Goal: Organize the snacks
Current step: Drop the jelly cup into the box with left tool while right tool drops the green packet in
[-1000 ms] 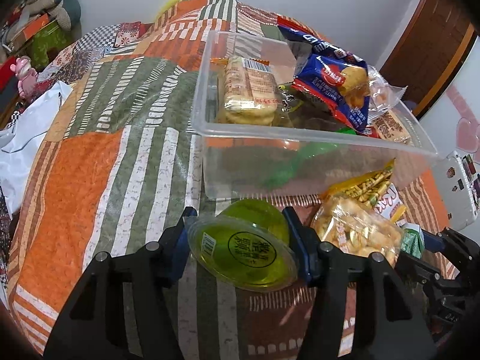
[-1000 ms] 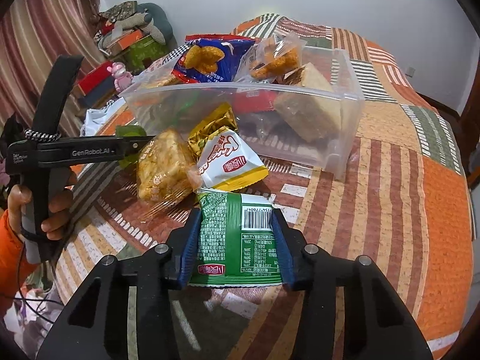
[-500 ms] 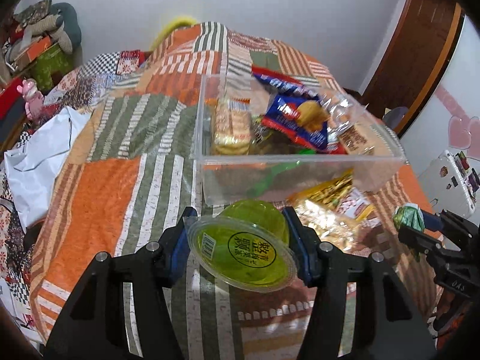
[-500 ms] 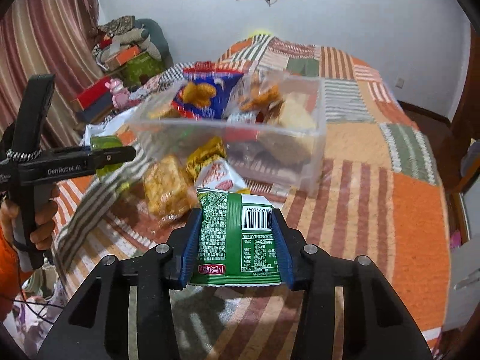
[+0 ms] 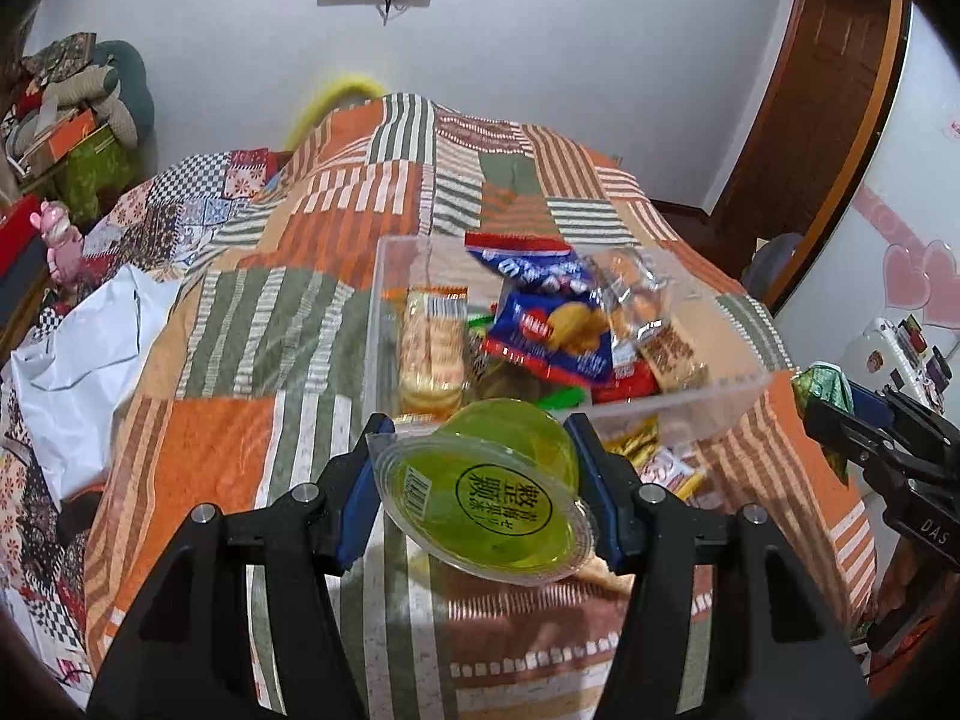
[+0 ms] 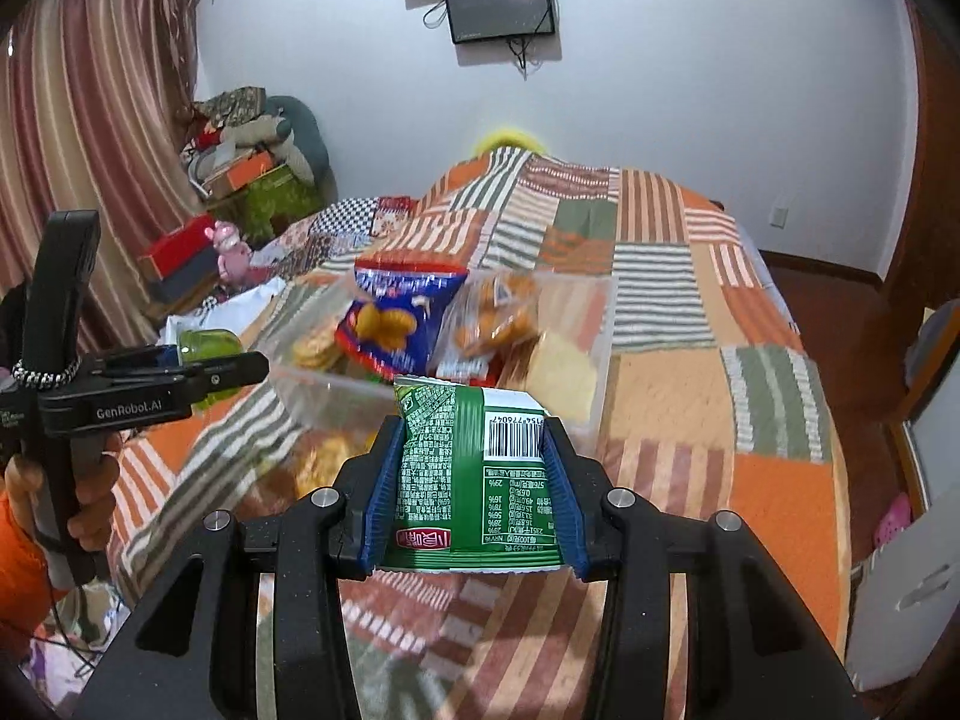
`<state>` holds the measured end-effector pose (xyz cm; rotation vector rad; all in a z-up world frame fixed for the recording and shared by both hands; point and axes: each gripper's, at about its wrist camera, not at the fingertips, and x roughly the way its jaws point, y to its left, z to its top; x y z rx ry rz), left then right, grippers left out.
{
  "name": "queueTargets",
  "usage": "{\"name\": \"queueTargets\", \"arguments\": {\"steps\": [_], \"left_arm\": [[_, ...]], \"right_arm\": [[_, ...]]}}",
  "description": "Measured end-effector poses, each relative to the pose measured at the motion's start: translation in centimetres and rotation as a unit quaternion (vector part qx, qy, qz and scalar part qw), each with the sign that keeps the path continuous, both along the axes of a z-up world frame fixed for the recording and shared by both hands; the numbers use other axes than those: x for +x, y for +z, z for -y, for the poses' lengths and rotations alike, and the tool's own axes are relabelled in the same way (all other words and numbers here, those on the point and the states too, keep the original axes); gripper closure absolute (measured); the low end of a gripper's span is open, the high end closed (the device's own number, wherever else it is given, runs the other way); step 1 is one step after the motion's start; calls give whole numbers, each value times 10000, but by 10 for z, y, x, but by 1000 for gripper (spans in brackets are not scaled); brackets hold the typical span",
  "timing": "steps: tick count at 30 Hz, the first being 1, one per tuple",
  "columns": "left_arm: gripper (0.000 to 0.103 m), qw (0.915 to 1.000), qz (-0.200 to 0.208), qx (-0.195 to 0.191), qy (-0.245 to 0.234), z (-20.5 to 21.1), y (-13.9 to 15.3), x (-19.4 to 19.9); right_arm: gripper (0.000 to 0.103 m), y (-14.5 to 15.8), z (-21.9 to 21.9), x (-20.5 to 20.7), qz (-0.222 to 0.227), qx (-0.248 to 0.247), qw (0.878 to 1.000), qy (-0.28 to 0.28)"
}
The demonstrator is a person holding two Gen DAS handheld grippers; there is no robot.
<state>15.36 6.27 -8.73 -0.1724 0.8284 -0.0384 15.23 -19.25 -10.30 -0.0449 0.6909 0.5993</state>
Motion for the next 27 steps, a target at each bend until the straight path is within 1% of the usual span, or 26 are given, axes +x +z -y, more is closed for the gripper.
{"name": "queueTargets", "arguments": {"steps": [4,12,18,27], "left_arm": [[46,10000,-13,-50,-4,1,0,11],[46,10000,-46,-7,-9,2,-6,30],[46,10000,-54,54,15,1,-10,44],[46,10000,-98,10,17,-1,-20,62]], "right_arm": [[62,3,-5,5,57,-25,10000,6],[62,3,-17,21,104,-9,9999,38],[62,-1,-30,35,79,-73,9999,107],[62,-10,-48,57,-53,-107,9998,150]]}}
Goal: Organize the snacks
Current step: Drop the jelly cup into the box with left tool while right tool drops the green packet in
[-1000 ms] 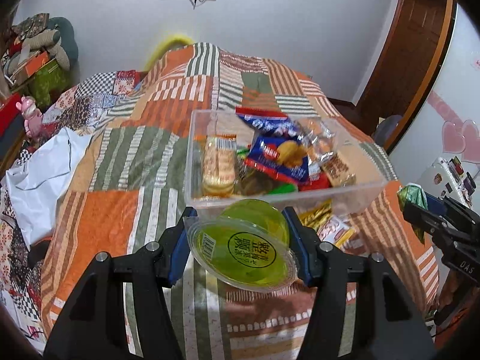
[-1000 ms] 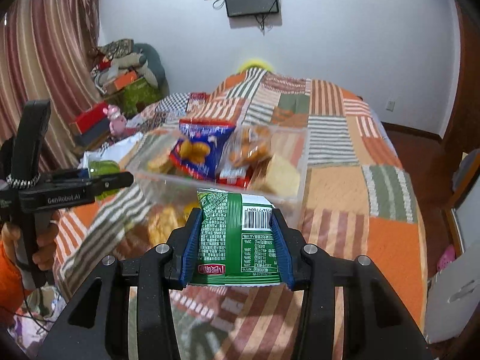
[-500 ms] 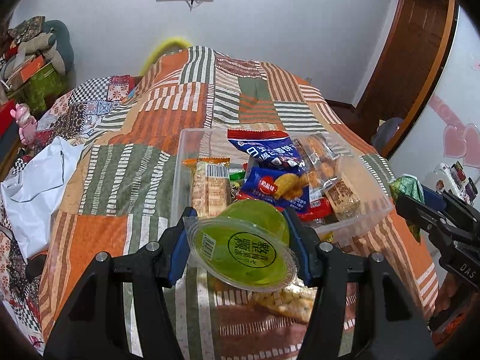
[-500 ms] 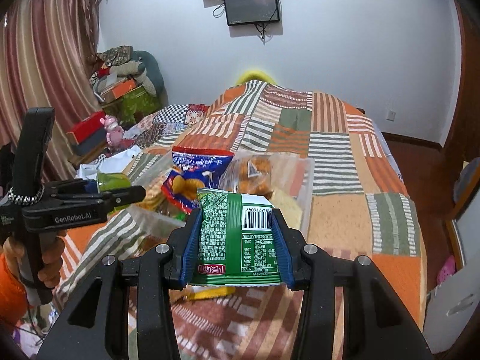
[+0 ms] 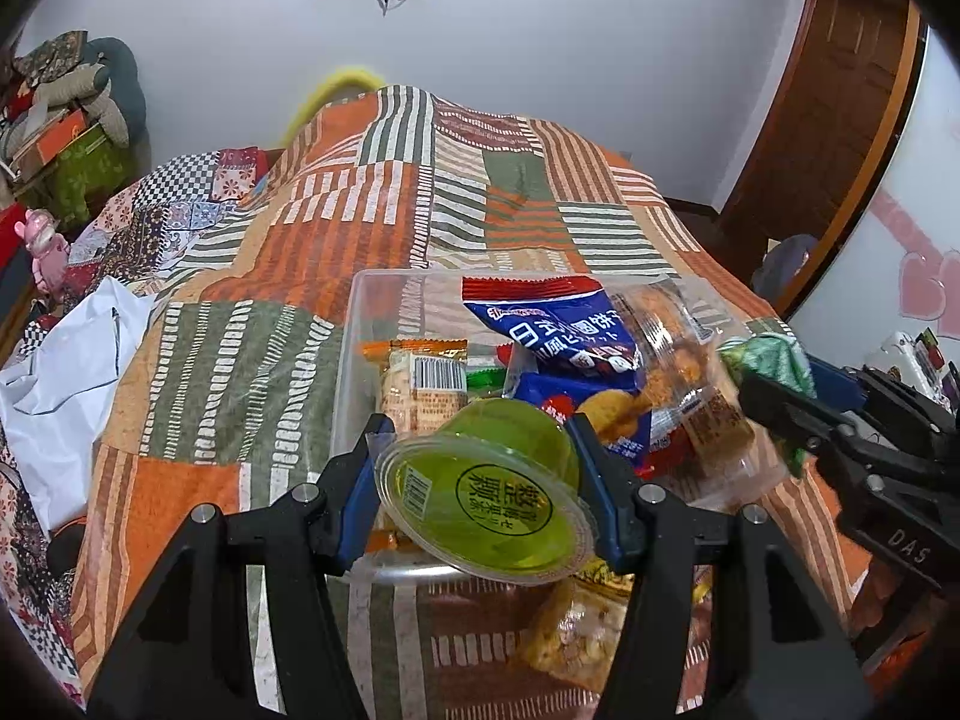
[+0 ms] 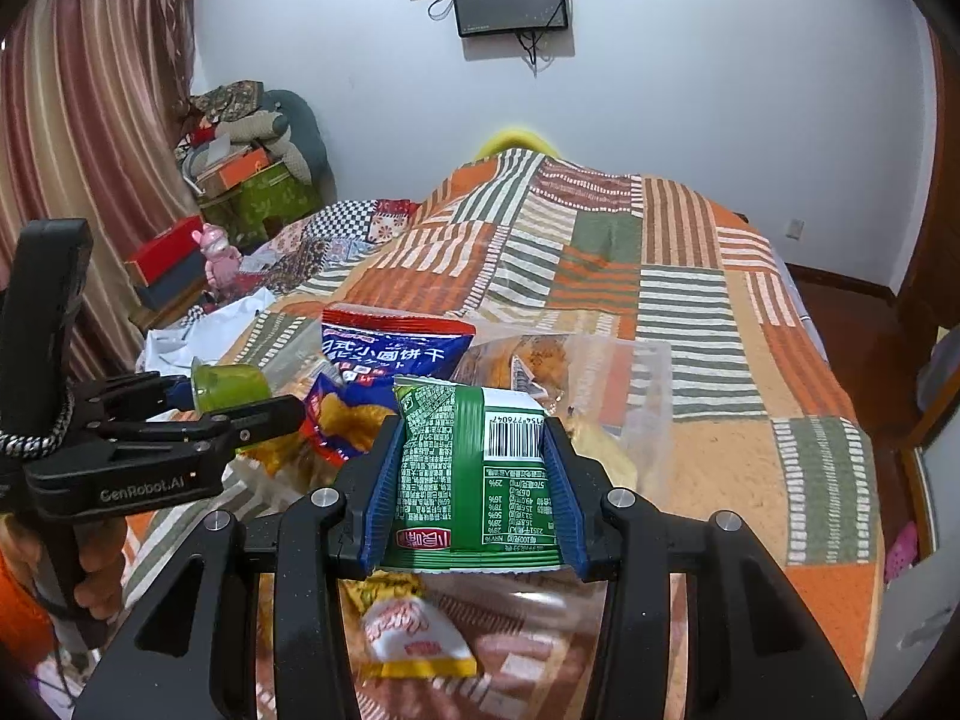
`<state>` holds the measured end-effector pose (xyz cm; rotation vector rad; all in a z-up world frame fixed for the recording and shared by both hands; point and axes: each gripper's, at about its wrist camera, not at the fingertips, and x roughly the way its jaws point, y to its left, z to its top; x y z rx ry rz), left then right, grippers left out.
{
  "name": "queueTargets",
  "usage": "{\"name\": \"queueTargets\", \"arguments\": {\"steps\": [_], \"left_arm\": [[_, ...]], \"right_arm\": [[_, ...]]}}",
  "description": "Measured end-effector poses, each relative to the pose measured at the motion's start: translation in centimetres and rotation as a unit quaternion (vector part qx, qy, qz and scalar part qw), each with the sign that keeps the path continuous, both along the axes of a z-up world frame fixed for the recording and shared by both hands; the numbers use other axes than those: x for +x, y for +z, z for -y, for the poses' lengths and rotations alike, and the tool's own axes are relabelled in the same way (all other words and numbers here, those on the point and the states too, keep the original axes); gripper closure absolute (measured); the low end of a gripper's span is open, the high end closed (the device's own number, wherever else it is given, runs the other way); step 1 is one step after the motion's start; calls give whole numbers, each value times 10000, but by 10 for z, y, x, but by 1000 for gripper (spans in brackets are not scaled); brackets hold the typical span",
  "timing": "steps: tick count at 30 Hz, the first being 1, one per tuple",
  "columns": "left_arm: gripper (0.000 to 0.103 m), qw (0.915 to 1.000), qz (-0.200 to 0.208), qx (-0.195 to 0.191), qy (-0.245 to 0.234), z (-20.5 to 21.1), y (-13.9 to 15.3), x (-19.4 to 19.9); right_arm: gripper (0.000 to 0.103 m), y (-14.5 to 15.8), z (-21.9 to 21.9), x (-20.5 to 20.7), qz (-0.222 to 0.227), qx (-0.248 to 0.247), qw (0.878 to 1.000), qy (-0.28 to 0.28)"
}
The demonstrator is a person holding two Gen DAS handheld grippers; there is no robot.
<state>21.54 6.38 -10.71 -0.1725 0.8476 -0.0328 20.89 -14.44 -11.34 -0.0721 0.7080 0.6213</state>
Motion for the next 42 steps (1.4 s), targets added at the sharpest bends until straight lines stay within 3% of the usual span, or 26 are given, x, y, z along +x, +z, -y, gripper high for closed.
{"name": "queueTargets", "arguments": {"steps": [9,16,27,38,42], "left_arm": [[46,10000,56,23,13,-1,-5,13],[46,10000,71,1,35,-5,-9,12],[40,9993,108,352,-7,7,-7,0],[34,9990,290,345,-5,9,14,-14],[32,9987,350,361,4,11,21,-23]], "right_arm": [[62,-8,-11,8,39,-193,9998,63],[62,-18,-12,13,-195,-181,9996,96],[60,-27,-11,9,-470,-398,9979,180],[59,-9,4,-2,-347,-165,9992,87],[53,-1,11,-11,-215,-59,9997,30]]}}
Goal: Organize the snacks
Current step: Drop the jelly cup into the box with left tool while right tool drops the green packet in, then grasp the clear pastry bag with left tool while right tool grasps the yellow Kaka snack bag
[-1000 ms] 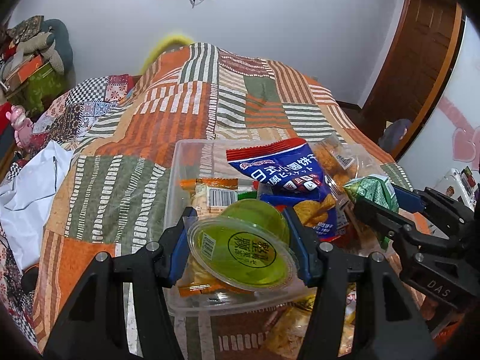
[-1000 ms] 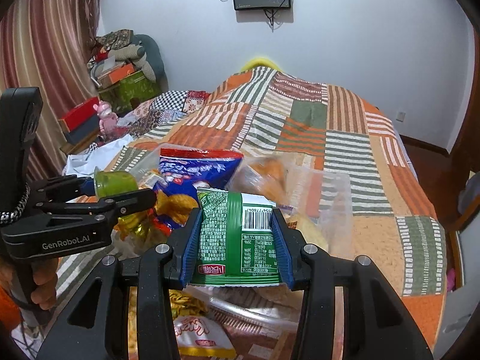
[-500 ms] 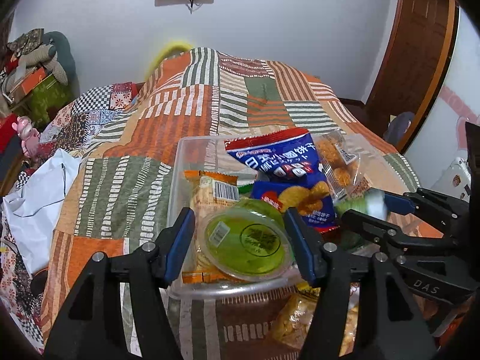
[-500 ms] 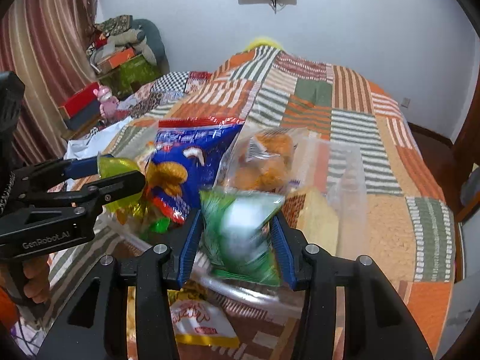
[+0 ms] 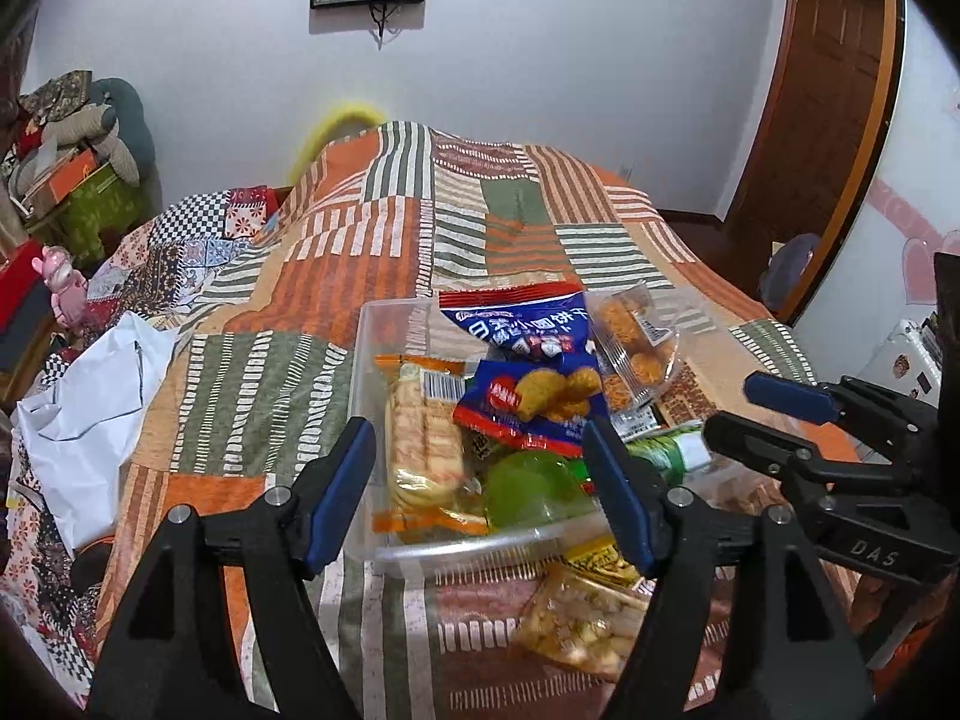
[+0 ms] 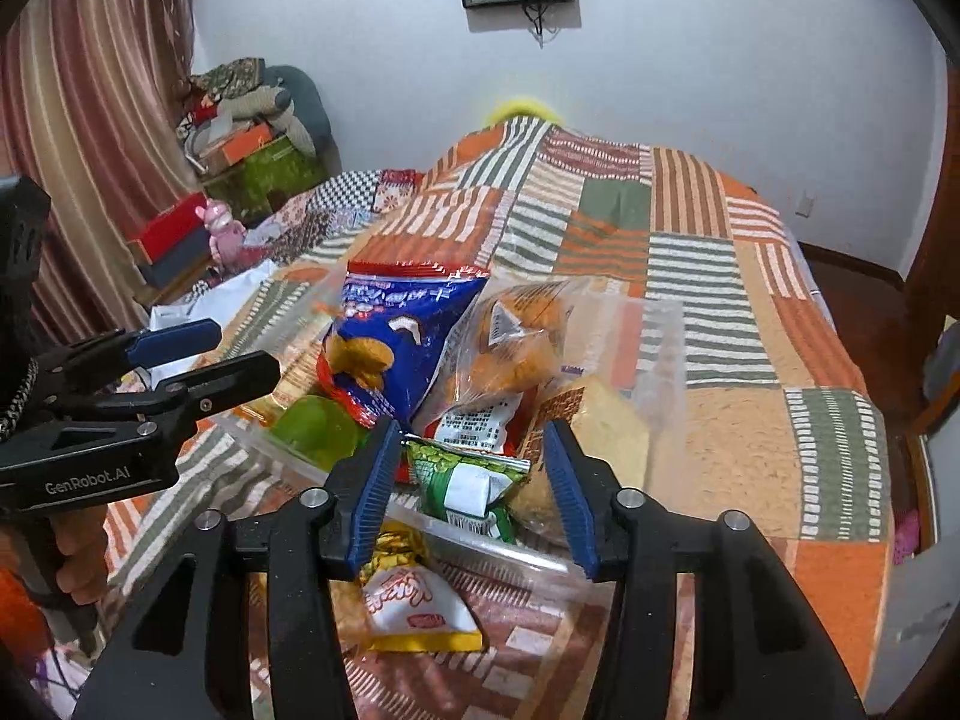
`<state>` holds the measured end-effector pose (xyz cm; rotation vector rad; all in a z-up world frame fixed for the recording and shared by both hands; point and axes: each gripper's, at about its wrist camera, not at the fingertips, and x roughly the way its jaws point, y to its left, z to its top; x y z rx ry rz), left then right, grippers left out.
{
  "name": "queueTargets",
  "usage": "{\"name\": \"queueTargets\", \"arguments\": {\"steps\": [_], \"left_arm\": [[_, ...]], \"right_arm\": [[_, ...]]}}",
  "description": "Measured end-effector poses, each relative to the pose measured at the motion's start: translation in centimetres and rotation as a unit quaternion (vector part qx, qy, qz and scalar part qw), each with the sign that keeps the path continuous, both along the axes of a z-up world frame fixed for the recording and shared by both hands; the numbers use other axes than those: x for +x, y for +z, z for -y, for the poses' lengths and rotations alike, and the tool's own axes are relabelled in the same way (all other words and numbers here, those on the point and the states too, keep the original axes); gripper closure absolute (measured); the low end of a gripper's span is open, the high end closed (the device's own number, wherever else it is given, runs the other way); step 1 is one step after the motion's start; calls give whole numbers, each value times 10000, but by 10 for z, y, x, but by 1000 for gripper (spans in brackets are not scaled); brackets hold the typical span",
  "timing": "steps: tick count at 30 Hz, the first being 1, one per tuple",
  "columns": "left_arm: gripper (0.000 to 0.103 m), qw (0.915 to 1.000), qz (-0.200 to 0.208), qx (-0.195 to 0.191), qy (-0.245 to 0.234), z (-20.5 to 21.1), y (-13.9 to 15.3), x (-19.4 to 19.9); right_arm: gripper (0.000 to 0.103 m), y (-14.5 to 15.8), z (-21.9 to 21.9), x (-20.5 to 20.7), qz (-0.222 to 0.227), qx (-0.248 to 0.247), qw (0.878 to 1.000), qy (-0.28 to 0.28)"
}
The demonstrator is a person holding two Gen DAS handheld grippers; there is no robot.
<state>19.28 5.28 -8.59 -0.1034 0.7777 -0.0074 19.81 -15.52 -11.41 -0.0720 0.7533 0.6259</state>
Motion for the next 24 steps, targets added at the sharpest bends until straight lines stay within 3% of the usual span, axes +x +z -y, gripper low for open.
{"name": "queueTargets", "arguments": {"steps": [12,18,24], "left_arm": [[23,9997,-103,142,-182,22,0,-32],[23,9983,-483,-107,-312,38,-24,-37],[23,9965,-775,-9,-321,54,-51,-27]], "right_arm": [[45,13,25,-28,227,151,9995,-176],[43,2,35,-36,119,81,9997,-206],[43,-9,39,-40,-61,26,9997,-218]]}}
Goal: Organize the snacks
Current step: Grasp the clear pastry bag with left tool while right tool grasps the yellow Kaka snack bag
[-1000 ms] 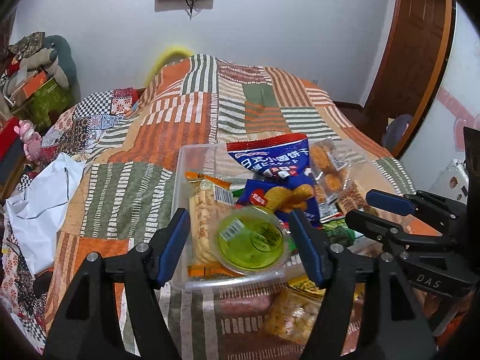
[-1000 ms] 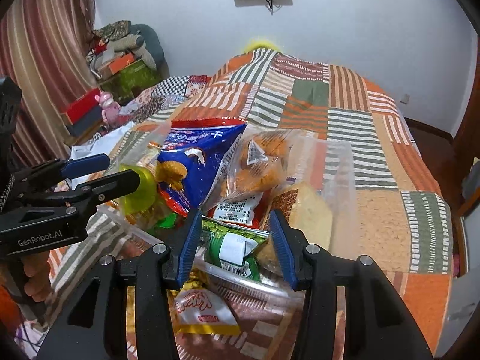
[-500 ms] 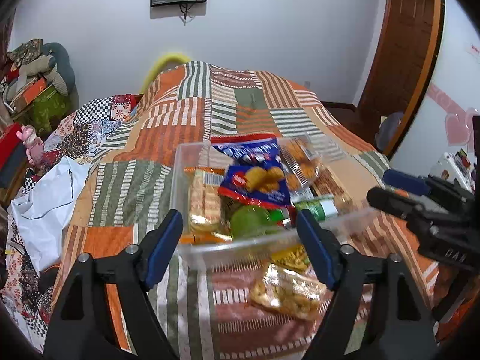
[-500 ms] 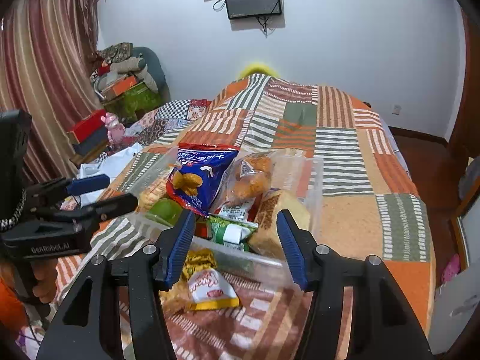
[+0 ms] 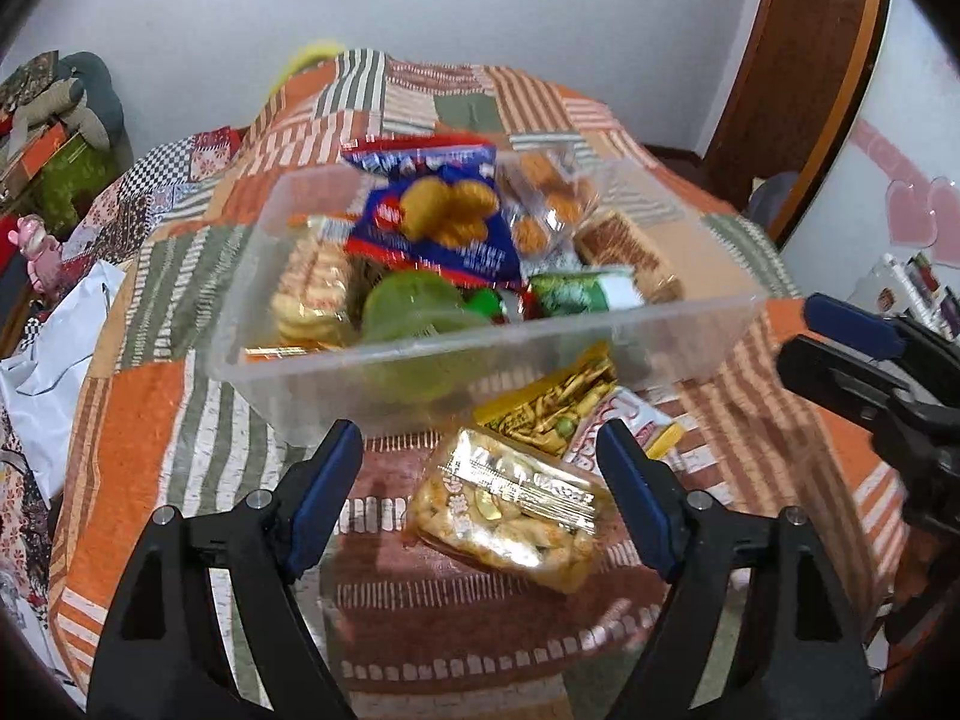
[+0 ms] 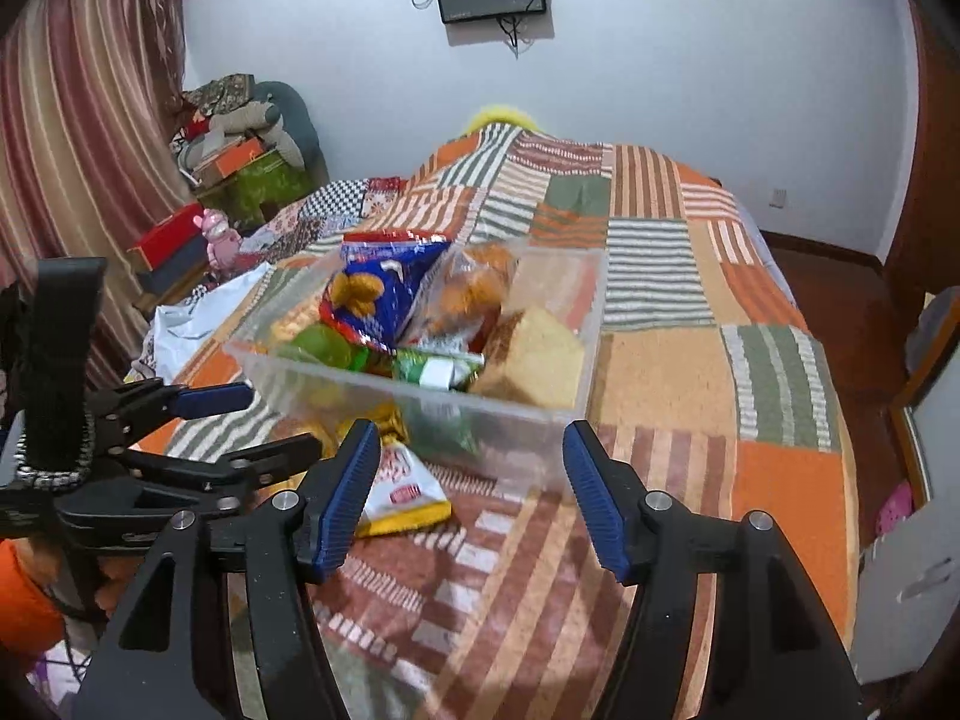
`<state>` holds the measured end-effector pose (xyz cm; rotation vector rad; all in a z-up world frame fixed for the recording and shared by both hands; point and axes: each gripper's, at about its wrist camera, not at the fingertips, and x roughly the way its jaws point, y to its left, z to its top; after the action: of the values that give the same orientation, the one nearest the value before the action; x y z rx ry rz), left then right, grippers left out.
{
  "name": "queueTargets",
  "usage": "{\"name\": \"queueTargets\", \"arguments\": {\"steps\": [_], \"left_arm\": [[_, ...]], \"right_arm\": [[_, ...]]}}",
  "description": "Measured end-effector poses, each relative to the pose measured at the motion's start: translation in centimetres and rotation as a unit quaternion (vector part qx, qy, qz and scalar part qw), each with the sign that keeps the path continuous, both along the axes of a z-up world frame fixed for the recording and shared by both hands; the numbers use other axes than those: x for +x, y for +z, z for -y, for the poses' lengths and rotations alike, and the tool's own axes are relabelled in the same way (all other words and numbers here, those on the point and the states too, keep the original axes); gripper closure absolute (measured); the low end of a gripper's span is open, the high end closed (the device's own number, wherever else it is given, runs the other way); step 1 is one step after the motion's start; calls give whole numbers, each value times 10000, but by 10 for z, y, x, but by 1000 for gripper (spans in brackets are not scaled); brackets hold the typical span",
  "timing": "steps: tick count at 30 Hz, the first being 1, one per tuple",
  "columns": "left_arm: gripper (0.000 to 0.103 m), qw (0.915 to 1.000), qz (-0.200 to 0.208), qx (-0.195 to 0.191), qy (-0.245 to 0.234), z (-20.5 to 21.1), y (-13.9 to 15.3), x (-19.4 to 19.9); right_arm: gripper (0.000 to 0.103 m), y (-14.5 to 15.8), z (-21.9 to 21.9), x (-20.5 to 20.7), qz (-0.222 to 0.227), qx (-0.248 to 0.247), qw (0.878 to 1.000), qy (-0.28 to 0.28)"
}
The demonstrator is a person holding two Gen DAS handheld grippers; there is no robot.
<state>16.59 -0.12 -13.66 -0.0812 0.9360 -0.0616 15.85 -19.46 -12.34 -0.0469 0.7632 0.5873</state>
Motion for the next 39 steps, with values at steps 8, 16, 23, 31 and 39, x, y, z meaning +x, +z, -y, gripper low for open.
{"name": "queueTargets", "arguments": {"steps": [8,16,23,31,39], "left_arm": [[23,9999,-166,-5,-3,-9,-17,-10],[22,9998,-210,3,14,-30,-22,-25],[39,9988,-392,-245,-164,-20,-32,-12],[57,9985,-364,-405,-101,-35,-33,-23],[58,9992,-312,-261,24,-55,-35,-37]], "right_arm": [[43,-15,-3,0,-203,-78,9997,77],[43,-24,-12,-1,-343,-127,9991,204],[43,-28,-21,0,-430,-200,9984,319],[42,-34,-47,4,-410,-505,9959,631],[38,-51,-70,10,-541,-855,9913,846]]}}
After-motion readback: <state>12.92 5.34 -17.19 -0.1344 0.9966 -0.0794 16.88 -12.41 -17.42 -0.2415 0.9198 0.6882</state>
